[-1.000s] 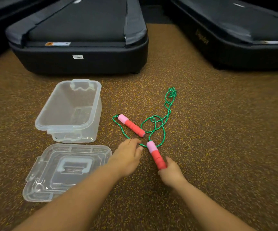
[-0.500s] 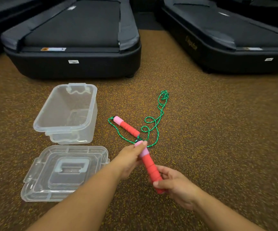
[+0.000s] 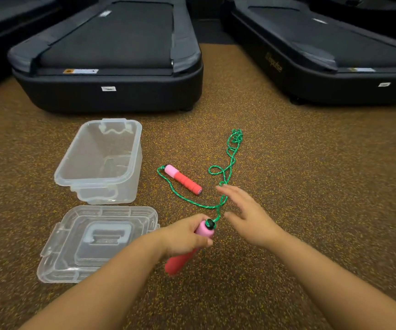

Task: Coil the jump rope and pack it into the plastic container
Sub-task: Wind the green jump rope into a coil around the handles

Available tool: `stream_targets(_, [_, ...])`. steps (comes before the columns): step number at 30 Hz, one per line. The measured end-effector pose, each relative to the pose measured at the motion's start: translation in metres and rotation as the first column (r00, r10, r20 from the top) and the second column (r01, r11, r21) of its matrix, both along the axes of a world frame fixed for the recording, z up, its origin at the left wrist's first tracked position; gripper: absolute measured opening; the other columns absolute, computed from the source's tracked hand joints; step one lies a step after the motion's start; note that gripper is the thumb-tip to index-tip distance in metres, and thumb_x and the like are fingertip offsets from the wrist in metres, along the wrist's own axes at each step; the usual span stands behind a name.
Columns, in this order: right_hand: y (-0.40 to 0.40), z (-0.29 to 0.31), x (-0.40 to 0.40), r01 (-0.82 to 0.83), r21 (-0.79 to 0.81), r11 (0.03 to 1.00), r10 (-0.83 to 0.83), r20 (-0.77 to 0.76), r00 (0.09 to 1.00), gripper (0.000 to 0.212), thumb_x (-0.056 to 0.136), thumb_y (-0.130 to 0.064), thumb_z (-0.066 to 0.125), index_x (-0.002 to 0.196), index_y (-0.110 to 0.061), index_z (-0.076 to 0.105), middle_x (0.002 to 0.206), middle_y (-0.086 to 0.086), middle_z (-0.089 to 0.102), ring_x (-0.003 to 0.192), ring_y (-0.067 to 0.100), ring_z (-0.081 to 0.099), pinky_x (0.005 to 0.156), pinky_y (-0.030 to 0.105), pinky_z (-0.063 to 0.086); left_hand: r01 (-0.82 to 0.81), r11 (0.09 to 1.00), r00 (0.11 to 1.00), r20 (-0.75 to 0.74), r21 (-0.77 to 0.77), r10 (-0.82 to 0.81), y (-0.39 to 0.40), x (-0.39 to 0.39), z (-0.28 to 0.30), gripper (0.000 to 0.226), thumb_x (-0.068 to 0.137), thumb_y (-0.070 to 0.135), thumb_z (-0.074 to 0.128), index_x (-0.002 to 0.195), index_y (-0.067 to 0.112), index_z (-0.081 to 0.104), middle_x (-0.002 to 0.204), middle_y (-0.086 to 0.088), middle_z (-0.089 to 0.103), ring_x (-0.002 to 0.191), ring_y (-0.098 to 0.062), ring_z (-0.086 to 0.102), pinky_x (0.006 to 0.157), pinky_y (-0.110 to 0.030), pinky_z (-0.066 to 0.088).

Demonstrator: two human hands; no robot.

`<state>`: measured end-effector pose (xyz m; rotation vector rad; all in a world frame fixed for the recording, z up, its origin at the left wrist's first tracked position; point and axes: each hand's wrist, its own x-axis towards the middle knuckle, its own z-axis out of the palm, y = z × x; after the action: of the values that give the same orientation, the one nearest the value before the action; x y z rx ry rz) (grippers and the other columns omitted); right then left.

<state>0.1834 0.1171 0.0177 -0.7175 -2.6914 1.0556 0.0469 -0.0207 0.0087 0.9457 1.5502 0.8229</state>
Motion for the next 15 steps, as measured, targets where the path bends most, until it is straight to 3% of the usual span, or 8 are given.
stream_targets(2, [0.002,0.002,-0.006,-0.142,0.088,0.986,0.131,0.115,0.985,0.038,0.089,-0.022,0.056,0.125,-0.034,0.056,0.154,-0.004,0.029,0.145,0.013,0.016,0.120,0.038,0.013,0.026,1.000,0.998,-0.062,0.016,-0.025,-0.001,-0.002,0.002,0.025,0.086,0.002,0.060,0.098,0.022,0.050,0.080,0.002,0.049,0.069,-0.009,0.044,0.065,-0.024,0.039])
stream_targets(4, [0.004,0.003,-0.007,-0.222,0.104,0.970,0.200,0.190,0.961,0.010,0.090,-0.031,0.058,0.097,-0.033,0.064,0.154,-0.002,0.032,0.147,0.016,0.010,0.120,0.039,0.011,0.030,0.999,0.992,-0.123,0.027,-0.027,-0.003,-0.007,0.004,0.026,0.086,0.003,0.061,0.102,0.021,0.050,0.085,0.000,0.051,0.076,-0.012,0.045,0.070,-0.026,0.039])
stream_targets(5, [0.005,0.004,-0.004,-0.238,0.080,0.968,0.217,0.206,0.954,0.006,0.090,-0.034,0.058,0.085,-0.036,0.060,0.150,-0.002,0.039,0.146,0.015,0.013,0.120,0.038,0.012,0.022,0.999,0.989,-0.147,0.026,-0.018,-0.004,-0.009,0.004,0.027,0.086,0.005,0.061,0.104,0.020,0.051,0.087,-0.001,0.051,0.079,-0.013,0.045,0.073,-0.026,0.039])
stream_targets(7, [0.009,0.007,0.004,-0.192,-0.019,0.981,0.192,0.186,0.963,0.019,0.090,-0.035,0.058,0.072,-0.037,0.053,0.120,-0.005,0.065,0.128,0.011,0.044,0.113,0.039,0.028,-0.003,1.000,0.982,-0.187,0.020,0.006,-0.008,-0.016,0.002,0.027,0.085,0.008,0.062,0.106,0.021,0.052,0.089,-0.001,0.053,0.082,-0.014,0.046,0.077,-0.028,0.040])
stream_targets(8, [0.010,0.010,0.008,-0.148,-0.094,0.985,0.160,0.139,0.977,0.020,0.090,-0.035,0.058,0.070,-0.034,0.057,0.095,-0.006,0.069,0.104,0.011,0.058,0.101,0.041,0.041,-0.017,1.000,0.979,-0.201,0.011,0.019,-0.010,-0.018,0.001,0.026,0.086,0.009,0.062,0.107,0.022,0.052,0.089,0.000,0.053,0.083,-0.013,0.046,0.078,-0.029,0.040])
stream_targets(10, [0.012,0.016,0.014,-0.073,-0.264,0.962,0.087,0.045,0.995,0.021,0.091,-0.029,0.058,0.071,-0.027,0.063,0.067,-0.005,0.063,0.068,0.012,0.054,0.073,0.038,0.046,-0.033,0.999,0.979,-0.202,-0.018,0.029,-0.014,-0.022,0.000,0.026,0.087,0.011,0.061,0.108,0.023,0.052,0.090,0.001,0.053,0.082,-0.012,0.046,0.078,-0.028,0.039])
stream_targets(12, [0.015,0.022,0.018,-0.041,-0.324,0.945,0.041,-0.009,0.999,0.021,0.093,-0.025,0.056,0.074,-0.026,0.066,0.058,-0.008,0.055,0.059,0.012,0.047,0.062,0.032,0.038,-0.040,0.999,0.980,-0.196,-0.027,0.034,-0.016,-0.023,0.000,0.025,0.088,0.012,0.061,0.108,0.024,0.051,0.091,0.001,0.053,0.082,-0.012,0.046,0.076,-0.028,0.039])
stream_targets(15, [0.020,0.032,0.020,-0.044,-0.209,0.977,0.047,0.011,0.999,0.018,0.092,-0.025,0.058,0.076,-0.025,0.064,0.053,-0.013,0.046,0.054,0.004,0.039,0.057,0.029,0.033,-0.072,0.997,0.983,-0.172,-0.009,0.069,-0.019,-0.026,0.002,0.025,0.087,0.011,0.061,0.104,0.026,0.050,0.091,0.000,0.054,0.082,-0.012,0.047,0.075,-0.027,0.039])
